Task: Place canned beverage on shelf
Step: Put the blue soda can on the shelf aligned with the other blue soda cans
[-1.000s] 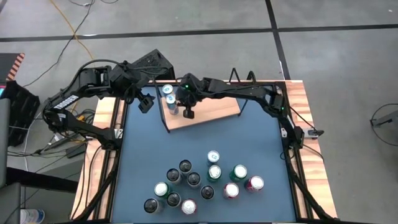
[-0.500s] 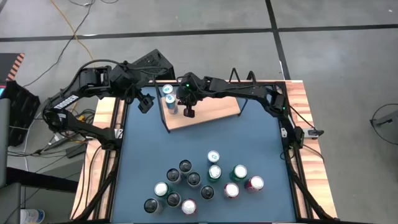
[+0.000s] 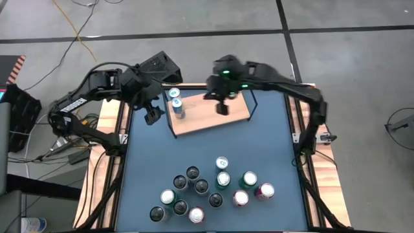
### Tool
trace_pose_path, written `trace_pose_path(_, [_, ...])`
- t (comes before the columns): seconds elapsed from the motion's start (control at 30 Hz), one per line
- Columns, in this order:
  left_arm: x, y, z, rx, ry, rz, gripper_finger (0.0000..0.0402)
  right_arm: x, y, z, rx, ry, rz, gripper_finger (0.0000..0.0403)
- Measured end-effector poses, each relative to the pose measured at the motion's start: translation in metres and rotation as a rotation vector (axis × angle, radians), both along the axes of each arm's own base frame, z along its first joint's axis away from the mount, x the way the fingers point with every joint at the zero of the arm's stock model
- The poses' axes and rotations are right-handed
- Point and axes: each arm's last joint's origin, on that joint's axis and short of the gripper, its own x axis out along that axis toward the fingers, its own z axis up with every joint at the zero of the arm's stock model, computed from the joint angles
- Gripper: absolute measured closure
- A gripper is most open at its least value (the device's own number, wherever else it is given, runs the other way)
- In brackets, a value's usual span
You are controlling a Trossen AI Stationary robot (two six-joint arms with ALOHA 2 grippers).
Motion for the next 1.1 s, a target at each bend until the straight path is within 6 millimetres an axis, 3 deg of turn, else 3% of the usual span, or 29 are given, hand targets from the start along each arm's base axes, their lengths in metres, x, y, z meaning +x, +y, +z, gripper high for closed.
trace_pose_path(0.17, [0.006,-0.014,-0.003,0.009,0.038,-0.118,0.0086,-0.05,0.032,0.035,0.034,-0.003,-0.004,0.0339])
trace_pose_path(0.37, [0.005,-0.033,-0.002,0.045,0.038,-0.19,0.0086,-0.089,0.077,0.044,0.192,0.129,-0.033,0.0258])
trace_pose_path(0.5, [0.006,-0.042,-0.002,0.043,0.036,-0.201,0.0086,-0.096,0.109,0.035,0.218,0.259,-0.083,0.0227])
trace_pose_path(0.67, [0.007,-0.057,-0.001,-0.011,0.011,-0.193,0.0086,-0.102,0.15,0.024,0.188,0.38,-0.077,0.0218])
trace_pose_path(0.87, [0.007,-0.084,0.001,-0.071,-0.043,-0.182,0.0086,-0.102,0.192,0.018,0.137,0.318,-0.009,0.0222])
trace_pose_path(1.1, [0.01,-0.114,0.008,-0.058,-0.182,-0.157,0.0086,-0.102,0.221,0.004,0.052,0.281,0.005,0.0215])
